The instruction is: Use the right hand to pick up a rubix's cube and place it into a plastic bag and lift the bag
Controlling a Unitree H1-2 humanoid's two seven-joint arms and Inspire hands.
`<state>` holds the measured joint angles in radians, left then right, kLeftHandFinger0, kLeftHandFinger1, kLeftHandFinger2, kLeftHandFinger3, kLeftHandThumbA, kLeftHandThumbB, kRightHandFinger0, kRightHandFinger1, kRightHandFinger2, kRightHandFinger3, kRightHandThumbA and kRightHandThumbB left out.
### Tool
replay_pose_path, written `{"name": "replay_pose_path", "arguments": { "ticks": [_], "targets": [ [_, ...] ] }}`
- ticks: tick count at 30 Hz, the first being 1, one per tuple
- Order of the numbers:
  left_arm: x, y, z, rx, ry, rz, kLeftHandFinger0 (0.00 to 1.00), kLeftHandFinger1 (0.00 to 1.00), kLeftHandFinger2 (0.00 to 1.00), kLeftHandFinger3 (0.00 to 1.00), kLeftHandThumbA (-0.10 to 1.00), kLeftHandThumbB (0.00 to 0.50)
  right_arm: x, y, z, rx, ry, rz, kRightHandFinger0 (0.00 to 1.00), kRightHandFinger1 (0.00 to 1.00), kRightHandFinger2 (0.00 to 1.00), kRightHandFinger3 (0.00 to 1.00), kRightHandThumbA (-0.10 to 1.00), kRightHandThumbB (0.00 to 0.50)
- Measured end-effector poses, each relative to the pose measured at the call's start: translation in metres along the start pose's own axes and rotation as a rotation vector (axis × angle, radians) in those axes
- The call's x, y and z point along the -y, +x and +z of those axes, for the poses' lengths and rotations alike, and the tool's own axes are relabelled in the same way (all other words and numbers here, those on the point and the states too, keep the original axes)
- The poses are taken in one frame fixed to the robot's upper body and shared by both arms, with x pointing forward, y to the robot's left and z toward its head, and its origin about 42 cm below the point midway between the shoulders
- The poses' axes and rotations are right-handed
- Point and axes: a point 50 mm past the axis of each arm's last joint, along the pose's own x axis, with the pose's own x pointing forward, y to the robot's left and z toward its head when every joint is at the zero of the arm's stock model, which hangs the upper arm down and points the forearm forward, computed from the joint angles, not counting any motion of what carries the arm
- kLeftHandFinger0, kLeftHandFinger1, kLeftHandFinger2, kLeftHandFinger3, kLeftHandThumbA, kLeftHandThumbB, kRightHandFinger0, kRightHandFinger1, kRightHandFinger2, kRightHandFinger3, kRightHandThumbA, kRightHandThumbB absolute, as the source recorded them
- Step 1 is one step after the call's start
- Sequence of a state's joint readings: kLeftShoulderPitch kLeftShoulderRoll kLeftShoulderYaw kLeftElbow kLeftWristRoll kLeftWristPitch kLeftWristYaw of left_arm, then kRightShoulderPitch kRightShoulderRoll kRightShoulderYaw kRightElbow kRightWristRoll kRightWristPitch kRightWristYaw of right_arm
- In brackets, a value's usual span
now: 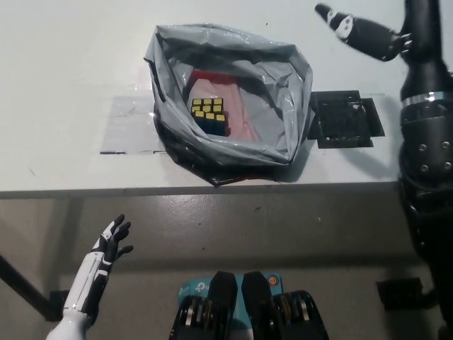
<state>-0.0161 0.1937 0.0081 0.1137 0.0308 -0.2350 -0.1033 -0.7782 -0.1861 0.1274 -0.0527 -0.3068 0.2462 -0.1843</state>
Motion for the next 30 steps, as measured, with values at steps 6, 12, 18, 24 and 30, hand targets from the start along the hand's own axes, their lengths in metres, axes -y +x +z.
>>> {"name": "replay_pose_path", "arguments": {
  "ticks": [6, 12, 18, 24, 30],
  "targets": [
    [0.000, 0.000, 0.000, 0.000, 0.004, -0.001, 1.00, 1.00, 1.00, 1.00, 1.00, 0.500, -0.032, -0.001, -0.048, -0.179, -0.011, 0.077, 1.00, 1.00, 1.00, 1.00, 0.87, 0.500],
    [0.000, 0.000, 0.000, 0.001, 0.009, -0.003, 1.00, 1.00, 1.00, 1.00, 1.00, 0.500, -0.060, 0.001, -0.079, -0.296, -0.022, 0.142, 1.00, 1.00, 1.00, 1.00, 0.83, 0.494],
    [0.000, 0.000, 0.002, 0.004, 0.013, -0.004, 1.00, 1.00, 1.00, 1.00, 1.00, 0.500, -0.081, 0.024, -0.105, -0.394, -0.083, 0.206, 1.00, 1.00, 1.00, 1.00, 0.86, 0.500],
    [0.001, 0.000, 0.002, 0.004, 0.020, -0.007, 1.00, 1.00, 1.00, 1.00, 1.00, 0.500, -0.086, 0.045, -0.111, -0.423, -0.125, 0.228, 1.00, 1.00, 1.00, 1.00, 0.81, 0.487],
    [0.001, 0.000, 0.003, 0.007, 0.025, -0.008, 1.00, 1.00, 1.00, 1.00, 1.00, 0.500, -0.090, 0.044, -0.130, -0.487, -0.170, 0.250, 1.00, 1.00, 1.00, 1.00, 0.77, 0.489]
  ]
}}
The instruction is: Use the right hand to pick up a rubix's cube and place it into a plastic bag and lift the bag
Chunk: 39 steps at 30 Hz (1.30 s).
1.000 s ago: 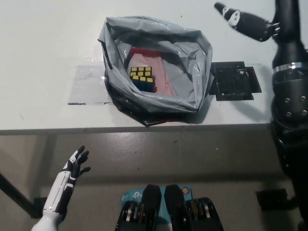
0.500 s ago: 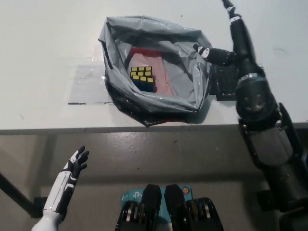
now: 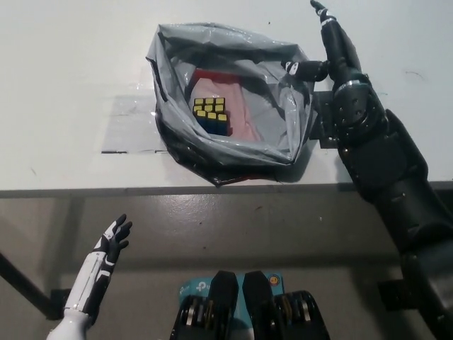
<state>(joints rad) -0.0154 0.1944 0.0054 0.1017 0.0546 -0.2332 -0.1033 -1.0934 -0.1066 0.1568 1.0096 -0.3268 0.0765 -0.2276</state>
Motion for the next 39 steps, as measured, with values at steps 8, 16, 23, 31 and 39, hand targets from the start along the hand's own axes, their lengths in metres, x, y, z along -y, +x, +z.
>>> {"name": "replay_pose_path", "arguments": {
  "ticks": [8, 16, 23, 31, 39],
  "targets": [
    [0.000, 0.000, 0.000, 0.002, 0.002, 0.000, 1.00, 1.00, 1.00, 1.00, 1.00, 0.500, -0.008, -0.002, -0.034, -0.088, -0.053, 0.012, 1.00, 1.00, 1.00, 1.00, 0.79, 0.481],
    [0.000, 0.001, 0.001, 0.003, 0.002, -0.001, 1.00, 1.00, 1.00, 1.00, 1.00, 0.500, -0.008, -0.003, -0.048, -0.165, 0.129, 0.047, 1.00, 1.00, 1.00, 1.00, 0.71, 0.463],
    [0.000, 0.002, 0.001, -0.001, 0.002, -0.001, 1.00, 1.00, 1.00, 1.00, 1.00, 0.500, -0.007, -0.004, -0.060, -0.245, 0.414, 0.137, 0.03, 0.18, 0.43, 0.66, 0.36, 0.317],
    [-0.002, 0.005, 0.002, 0.002, 0.006, -0.002, 1.00, 1.00, 1.00, 1.00, 1.00, 0.500, -0.005, -0.002, -0.063, -0.343, 0.746, 0.220, 0.00, 0.12, 0.58, 0.55, -0.10, 0.212],
    [-0.005, 0.011, 0.006, 0.012, 0.015, -0.004, 1.00, 1.00, 1.00, 1.00, 1.00, 0.500, 0.004, 0.006, -0.045, -0.353, 0.946, 0.313, 0.00, 0.16, 0.69, 0.60, -0.10, 0.166]
  ]
}}
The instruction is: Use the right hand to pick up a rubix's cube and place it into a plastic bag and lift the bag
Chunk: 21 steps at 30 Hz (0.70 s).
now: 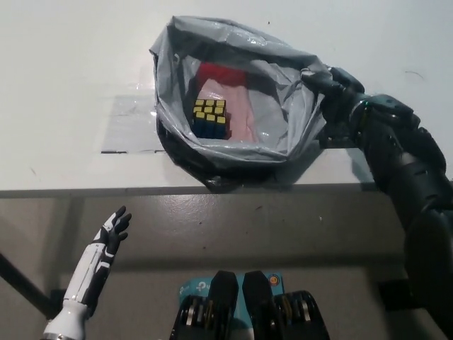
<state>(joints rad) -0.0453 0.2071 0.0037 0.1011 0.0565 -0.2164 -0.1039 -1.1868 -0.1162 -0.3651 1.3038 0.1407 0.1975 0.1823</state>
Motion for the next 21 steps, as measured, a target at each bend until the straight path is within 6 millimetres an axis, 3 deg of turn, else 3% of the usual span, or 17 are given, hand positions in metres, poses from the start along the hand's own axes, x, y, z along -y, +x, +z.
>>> {"name": "replay_pose_path", "arguments": {
  "ticks": [1, 2, 3, 4, 6, 8, 10, 11, 12, 14, 16, 17, 18, 20, 21],
  "targets": [
    [0.000, 0.000, 0.000, 0.000, 0.000, 0.000, 1.00, 1.00, 1.00, 1.00, 1.00, 0.500, 0.000, 0.000, 0.000, 0.000, 0.000, 0.000, 0.00, 0.15, 0.67, 0.66, -0.10, 0.172],
    [0.000, 0.000, 0.000, -0.001, 0.000, -0.001, 1.00, 1.00, 1.00, 1.00, 1.00, 0.500, 0.000, 0.000, 0.000, -0.007, 0.022, 0.012, 0.00, 0.15, 0.67, 0.66, -0.10, 0.172],
    [0.000, 0.000, 0.000, -0.001, 0.000, -0.001, 1.00, 1.00, 1.00, 1.00, 1.00, 0.500, 0.001, 0.000, 0.000, -0.010, 0.029, 0.016, 0.00, 0.14, 0.66, 0.59, -0.10, 0.176],
    [0.001, 0.000, 0.000, -0.001, 0.000, -0.002, 1.00, 1.00, 1.00, 1.00, 1.00, 0.500, 0.001, 0.000, 0.000, -0.013, 0.041, 0.021, 0.00, 0.14, 0.66, 0.41, -0.10, 0.187],
    [0.001, 0.001, 0.000, 0.000, 0.000, -0.004, 1.00, 1.00, 1.00, 1.00, 1.00, 0.500, 0.001, -0.001, 0.000, -0.017, 0.062, 0.029, 0.00, 0.12, 0.66, 0.61, -0.10, 0.169],
    [0.001, 0.001, 0.000, 0.001, 0.000, -0.005, 1.00, 1.00, 1.00, 1.00, 1.00, 0.500, 0.001, -0.001, 0.000, -0.020, 0.078, 0.036, 0.00, 0.10, 0.63, 0.46, -0.10, 0.146],
    [0.002, 0.001, 0.001, 0.001, -0.001, -0.006, 1.00, 1.00, 1.00, 1.00, 1.00, 0.500, 0.000, -0.001, 0.003, -0.014, 0.098, 0.042, 0.00, 0.10, 0.62, 0.40, -0.10, 0.137],
    [0.002, 0.002, 0.001, 0.001, -0.001, -0.006, 1.00, 1.00, 1.00, 1.00, 1.00, 0.500, -0.001, -0.001, 0.004, -0.012, 0.105, 0.044, 0.00, 0.10, 0.63, 0.27, -0.10, 0.128],
    [0.002, 0.001, 0.000, 0.001, -0.001, -0.006, 1.00, 1.00, 1.00, 1.00, 1.00, 0.500, -0.002, -0.001, 0.008, -0.004, 0.119, 0.052, 0.00, 0.10, 0.62, 0.20, -0.10, 0.141],
    [0.002, 0.002, 0.001, 0.001, -0.001, -0.007, 1.00, 1.00, 1.00, 1.00, 1.00, 0.500, -0.007, -0.002, 0.016, 0.018, 0.142, 0.069, 0.00, 0.12, 0.62, 0.25, -0.10, 0.139],
    [0.002, 0.002, 0.000, 0.001, -0.001, -0.007, 1.00, 1.00, 1.00, 1.00, 1.00, 0.500, -0.013, -0.003, 0.024, 0.044, 0.159, 0.089, 0.00, 0.13, 0.63, 0.54, -0.10, 0.127],
    [0.002, 0.002, 0.001, 0.002, -0.001, -0.007, 1.00, 1.00, 1.00, 1.00, 1.00, 0.500, -0.024, -0.005, 0.038, 0.083, 0.176, 0.119, 0.00, 0.13, 0.63, 0.57, -0.10, 0.128],
    [0.002, 0.002, 0.001, 0.002, -0.001, -0.007, 1.00, 1.00, 1.00, 1.00, 1.00, 0.500, -0.028, -0.007, 0.043, 0.093, 0.184, 0.131, 0.00, 0.13, 0.61, 0.44, -0.10, 0.116],
    [0.002, 0.002, 0.001, 0.002, -0.001, -0.007, 1.00, 1.00, 1.00, 1.00, 1.00, 0.500, -0.043, -0.012, 0.061, 0.135, 0.200, 0.173, 0.00, 0.13, 0.61, 0.42, -0.10, 0.117],
    [0.002, 0.002, 0.001, 0.002, -0.001, -0.007, 1.00, 1.00, 1.00, 1.00, 1.00, 0.500, -0.049, -0.013, 0.067, 0.150, 0.199, 0.187, 0.00, 0.09, 0.54, 0.39, -0.10, 0.165]
  ]
}}
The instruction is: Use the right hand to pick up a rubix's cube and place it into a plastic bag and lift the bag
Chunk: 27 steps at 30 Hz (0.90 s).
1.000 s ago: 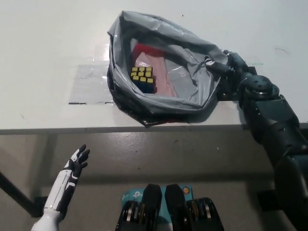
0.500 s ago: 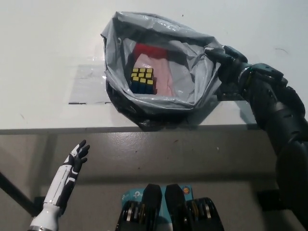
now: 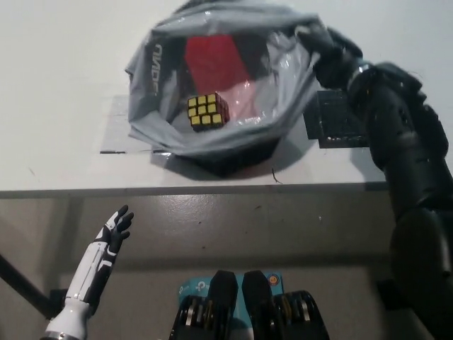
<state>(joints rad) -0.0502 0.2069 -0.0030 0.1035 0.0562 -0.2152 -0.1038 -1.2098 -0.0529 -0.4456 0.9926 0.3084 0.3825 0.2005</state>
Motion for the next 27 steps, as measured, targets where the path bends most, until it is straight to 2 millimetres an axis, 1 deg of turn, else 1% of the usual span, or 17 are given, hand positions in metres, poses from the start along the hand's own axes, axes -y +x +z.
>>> {"name": "replay_pose_path", "arguments": {
  "ticks": [1, 3, 4, 5, 6, 7, 10, 11, 15, 17, 18, 19, 21, 22, 23, 25, 27],
  "targets": [
    [0.000, 0.000, 0.000, 0.000, 0.000, 0.000, 1.00, 1.00, 1.00, 1.00, 1.00, 0.500, -0.011, 0.000, 0.007, 0.016, 0.000, 0.023, 0.00, 0.08, 0.55, 0.39, -0.10, 0.150],
    [0.000, 0.000, 0.000, 0.000, 0.000, 0.000, 1.00, 1.00, 1.00, 1.00, 1.00, 0.500, -0.023, -0.001, 0.015, 0.040, 0.000, 0.045, 0.00, 0.10, 0.62, 0.26, -0.10, 0.118],
    [0.000, 0.000, 0.000, 0.000, 0.000, 0.000, 1.00, 1.00, 1.00, 1.00, 1.00, 0.500, -0.023, -0.001, 0.015, 0.040, 0.000, 0.045, 0.00, 0.14, 0.66, 0.28, -0.10, 0.125],
    [0.000, 0.000, -0.001, -0.002, 0.000, 0.000, 1.00, 1.00, 1.00, 1.00, 1.00, 0.500, -0.039, -0.001, 0.025, 0.067, 0.002, 0.073, 0.00, 0.17, 0.69, 0.31, -0.10, 0.119],
    [0.000, 0.000, -0.001, -0.002, 0.000, 0.000, 1.00, 1.00, 1.00, 1.00, 1.00, 0.500, -0.055, -0.001, 0.036, 0.087, -0.006, 0.099, 0.00, 0.19, 0.70, 0.40, -0.10, 0.132],
    [0.000, 0.000, -0.001, -0.002, 0.000, 0.000, 1.00, 1.00, 1.00, 1.00, 1.00, 0.500, -0.059, -0.001, 0.038, 0.091, -0.007, 0.105, 0.00, 0.22, 0.71, 0.67, -0.10, 0.132],
    [0.000, 0.001, -0.001, -0.003, 0.000, 0.000, 1.00, 1.00, 1.00, 1.00, 1.00, 0.500, -0.090, 0.001, 0.059, 0.118, -0.031, 0.148, 0.00, 0.24, 0.73, 0.98, -0.10, 0.130],
    [0.000, 0.001, -0.001, -0.004, -0.001, 0.000, 1.00, 1.00, 1.00, 1.00, 1.00, 0.500, -0.103, 0.001, 0.069, 0.128, -0.042, 0.164, 0.00, 0.25, 0.74, 1.00, -0.10, 0.135],
    [0.000, 0.001, -0.001, -0.004, -0.001, 0.000, 1.00, 1.00, 1.00, 1.00, 1.00, 0.495, -0.134, 0.000, 0.093, 0.160, -0.068, 0.197, 0.00, 0.23, 0.72, 1.00, -0.10, 0.129],
    [0.000, 0.001, -0.001, -0.004, -0.001, 0.000, 1.00, 1.00, 1.00, 1.00, 1.00, 0.500, -0.148, -0.001, 0.103, 0.173, -0.075, 0.210, 0.00, 0.18, 0.69, 1.00, -0.10, 0.135],
    [0.000, 0.001, -0.001, -0.004, -0.001, 0.000, 1.00, 1.00, 1.00, 1.00, 1.00, 0.496, -0.157, -0.003, 0.110, 0.182, -0.079, 0.219, 0.00, 0.15, 0.66, 0.97, -0.10, 0.128],
    [0.000, 0.001, -0.001, -0.004, -0.001, 0.000, 1.00, 1.00, 1.00, 1.00, 1.00, 0.498, -0.164, -0.003, 0.116, 0.188, -0.081, 0.225, 0.00, 0.13, 0.64, 0.87, -0.10, 0.122],
    [0.000, 0.001, -0.001, -0.003, -0.001, 0.000, 1.00, 1.00, 1.00, 1.00, 1.00, 0.500, -0.178, -0.005, 0.126, 0.201, -0.085, 0.239, 0.00, 0.12, 0.64, 0.85, -0.10, 0.107],
    [0.000, 0.001, -0.001, -0.003, -0.001, 0.000, 1.00, 1.00, 1.00, 1.00, 1.00, 0.500, -0.178, -0.005, 0.126, 0.201, -0.085, 0.239, 0.00, 0.13, 0.66, 0.87, -0.10, 0.101],
    [0.000, 0.002, -0.001, -0.002, -0.001, 0.000, 1.00, 1.00, 1.00, 1.00, 1.00, 0.500, -0.188, -0.007, 0.134, 0.211, -0.089, 0.246, 0.00, 0.13, 0.67, 1.00, -0.10, 0.087],
    [0.000, 0.002, -0.001, -0.003, 0.000, 0.000, 1.00, 1.00, 1.00, 1.00, 1.00, 0.500, -0.199, -0.009, 0.143, 0.219, -0.093, 0.254, 0.00, 0.13, 0.68, 1.00, -0.10, 0.095],
    [0.000, 0.002, -0.001, -0.003, 0.000, 0.000, 1.00, 1.00, 1.00, 1.00, 1.00, 0.500, -0.210, -0.011, 0.152, 0.226, -0.093, 0.261, 0.00, 0.12, 0.67, 0.90, -0.10, 0.094]
  ]
}}
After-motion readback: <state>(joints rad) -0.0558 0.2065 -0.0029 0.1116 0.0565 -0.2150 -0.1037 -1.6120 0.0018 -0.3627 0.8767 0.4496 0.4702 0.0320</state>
